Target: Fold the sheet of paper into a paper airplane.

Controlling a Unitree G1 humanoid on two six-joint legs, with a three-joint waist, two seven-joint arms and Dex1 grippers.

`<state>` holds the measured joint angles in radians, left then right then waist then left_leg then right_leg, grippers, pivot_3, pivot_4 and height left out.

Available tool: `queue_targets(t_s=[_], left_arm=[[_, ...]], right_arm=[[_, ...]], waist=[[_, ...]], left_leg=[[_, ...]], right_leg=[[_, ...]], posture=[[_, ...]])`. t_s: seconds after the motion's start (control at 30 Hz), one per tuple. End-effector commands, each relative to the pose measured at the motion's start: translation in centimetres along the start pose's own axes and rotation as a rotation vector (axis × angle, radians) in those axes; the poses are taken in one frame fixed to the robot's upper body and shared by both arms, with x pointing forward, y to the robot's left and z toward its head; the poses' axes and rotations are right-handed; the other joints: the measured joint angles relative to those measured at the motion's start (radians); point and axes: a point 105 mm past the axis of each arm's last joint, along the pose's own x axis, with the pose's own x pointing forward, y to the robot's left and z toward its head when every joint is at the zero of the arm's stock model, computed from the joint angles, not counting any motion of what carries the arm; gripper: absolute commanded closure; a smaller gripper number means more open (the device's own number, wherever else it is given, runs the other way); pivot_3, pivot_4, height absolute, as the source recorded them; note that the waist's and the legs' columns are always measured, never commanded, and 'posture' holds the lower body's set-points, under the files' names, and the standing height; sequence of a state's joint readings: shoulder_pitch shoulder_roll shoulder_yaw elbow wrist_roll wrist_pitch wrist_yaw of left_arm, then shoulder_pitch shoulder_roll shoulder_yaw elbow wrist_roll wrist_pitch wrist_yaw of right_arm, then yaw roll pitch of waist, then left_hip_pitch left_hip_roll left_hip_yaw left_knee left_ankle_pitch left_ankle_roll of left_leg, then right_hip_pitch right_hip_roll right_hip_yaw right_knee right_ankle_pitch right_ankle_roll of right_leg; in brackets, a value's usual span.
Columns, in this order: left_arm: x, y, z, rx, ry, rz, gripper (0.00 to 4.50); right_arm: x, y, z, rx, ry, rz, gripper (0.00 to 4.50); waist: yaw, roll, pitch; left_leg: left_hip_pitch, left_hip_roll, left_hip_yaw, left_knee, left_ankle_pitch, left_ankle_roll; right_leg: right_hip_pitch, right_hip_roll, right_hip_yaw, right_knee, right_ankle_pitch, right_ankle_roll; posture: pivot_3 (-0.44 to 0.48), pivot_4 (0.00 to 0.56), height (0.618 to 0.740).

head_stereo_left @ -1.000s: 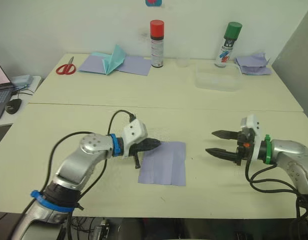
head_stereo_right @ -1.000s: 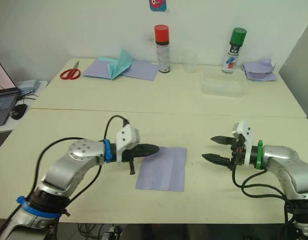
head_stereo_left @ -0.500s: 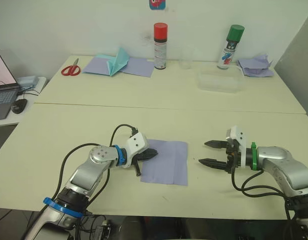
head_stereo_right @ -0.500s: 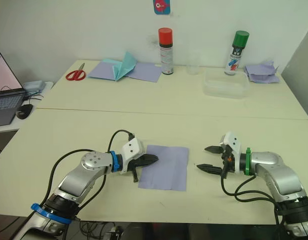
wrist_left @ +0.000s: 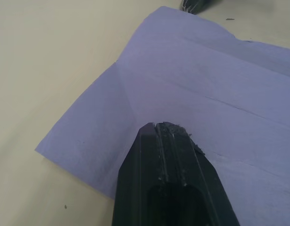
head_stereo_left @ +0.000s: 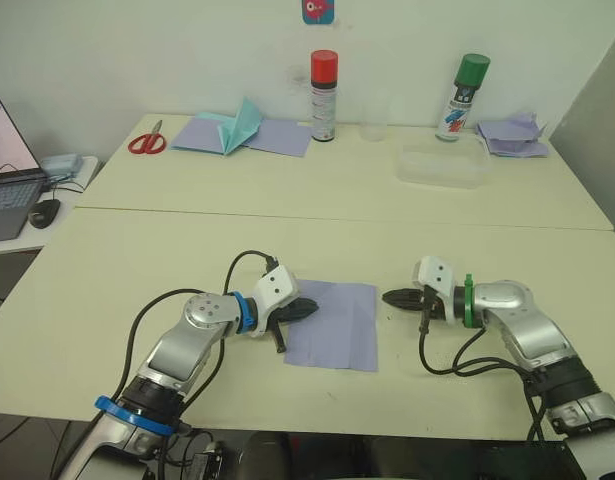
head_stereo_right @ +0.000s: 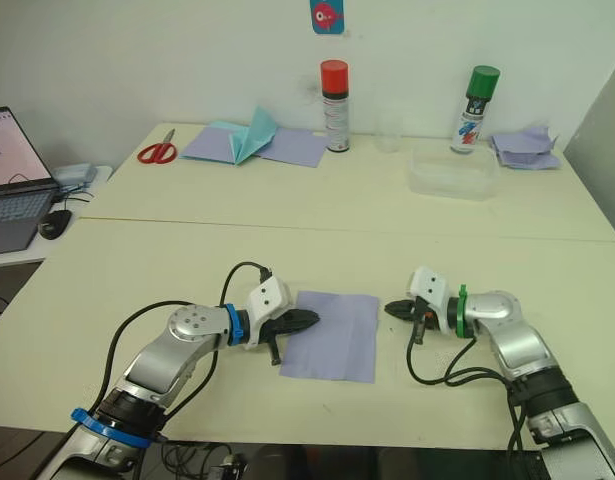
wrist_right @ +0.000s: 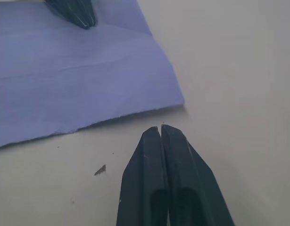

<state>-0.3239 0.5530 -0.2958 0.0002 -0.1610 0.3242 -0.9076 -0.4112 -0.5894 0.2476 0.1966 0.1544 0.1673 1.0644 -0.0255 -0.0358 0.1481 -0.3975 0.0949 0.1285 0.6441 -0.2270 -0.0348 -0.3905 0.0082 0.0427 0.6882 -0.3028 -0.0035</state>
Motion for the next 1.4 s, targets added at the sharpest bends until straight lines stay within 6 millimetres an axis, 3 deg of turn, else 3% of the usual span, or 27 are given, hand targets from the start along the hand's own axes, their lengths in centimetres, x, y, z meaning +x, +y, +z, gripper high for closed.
queue_targets(t_s=[0.03, 0.2, 0.33, 0.57, 0.8, 1.17, 1.27, 1.4], left_arm=[[0.6, -1.5, -2.3, -0.064, 0.079, -0.05, 4.5], [0.5, -1.4, -2.2, -0.067, 0.076, -0.043, 4.5], [0.6, -1.6, -2.1, -0.072, 0.074, -0.045, 4.5], [0.8, -1.5, -2.0, -0.073, 0.072, -0.049, 4.5], [0.3, -1.2, -2.1, -0.079, 0.082, -0.037, 4.5], [-3.6, 0.0, -2.7, -0.15, 0.123, 0.076, 4.5], [-5.7, 1.1, -1.6, -0.136, 0.098, 0.125, 4.5], [-7.1, 1.7, 2.4, -0.185, -0.063, 0.132, 4.5]], right_arm=[[0.4, 1.7, 0.9, 0.038, -0.025, 0.116, 4.46], [1.3, 2.9, 2.5, 0.159, -0.133, 0.157, 4.46], [1.6, 2.7, 4.6, 0.244, -0.255, 0.153, 4.46], [2.7, 2.2, 7.1, 0.237, -0.36, 0.108, 4.46], [5.7, 3.3, 5.1, 0.216, -0.256, 0.08, 4.46], [8.5, 4.0, 3.6, 0.186, -0.156, 0.055, 4.46], [8.8, 4.3, 3.0, 0.149, -0.106, 0.073, 4.46], [9.0, 4.2, 2.3, 0.113, -0.06, 0.075, 4.46]], waist=[[0.0, 0.001, 0.0], [0.0, 0.001, -0.001], [0.0, 0.001, -0.001], [0.0, 0.001, -0.001], [0.0, 0.001, -0.001], [-0.012, 0.001, -0.002], [-0.017, 0.001, -0.002], [-0.015, 0.001, -0.002]], left_leg=[[0.0, 0.0, -0.001, 0.0, 0.0, 0.0], [0.0, 0.0, -0.003, 0.0, 0.0, 0.0], [0.0, 0.0, -0.003, 0.0, 0.0, 0.0], [0.0, -0.001, -0.005, 0.0, 0.0, 0.0], [-0.001, -0.002, -0.006, 0.0, 0.0, 0.0], [0.0, 0.002, -0.007, -0.001, -0.001, 0.0], [0.0, 0.003, -0.007, -0.001, -0.001, -0.001], [0.0, 0.004, -0.008, -0.002, -0.001, -0.001]], right_leg=[[0.001, 0.0, 0.0, 0.0, 0.0, 0.0], [0.001, 0.0, 0.0, -0.001, 0.0, 0.0], [0.001, 0.0, -0.001, 0.0, 0.0, 0.0], [0.001, 0.0, -0.001, -0.001, 0.0, 0.0], [0.002, 0.001, -0.001, -0.001, 0.0, 0.0], [0.001, 0.003, 0.0, -0.001, 0.0, 0.0], [0.001, 0.004, -0.001, -0.001, -0.001, 0.0], [0.001, 0.004, -0.002, 0.0, -0.002, -0.001]], posture=[[0.0, 0.15, 0.74], [0.0, 0.15, 0.74], [0.0, 0.15, 0.74], [0.0, 0.15, 0.74], [0.0, 0.15, 0.74], [0.0, 0.15, 0.74], [0.0, 0.15, 0.74], [0.0, 0.15, 0.74]])
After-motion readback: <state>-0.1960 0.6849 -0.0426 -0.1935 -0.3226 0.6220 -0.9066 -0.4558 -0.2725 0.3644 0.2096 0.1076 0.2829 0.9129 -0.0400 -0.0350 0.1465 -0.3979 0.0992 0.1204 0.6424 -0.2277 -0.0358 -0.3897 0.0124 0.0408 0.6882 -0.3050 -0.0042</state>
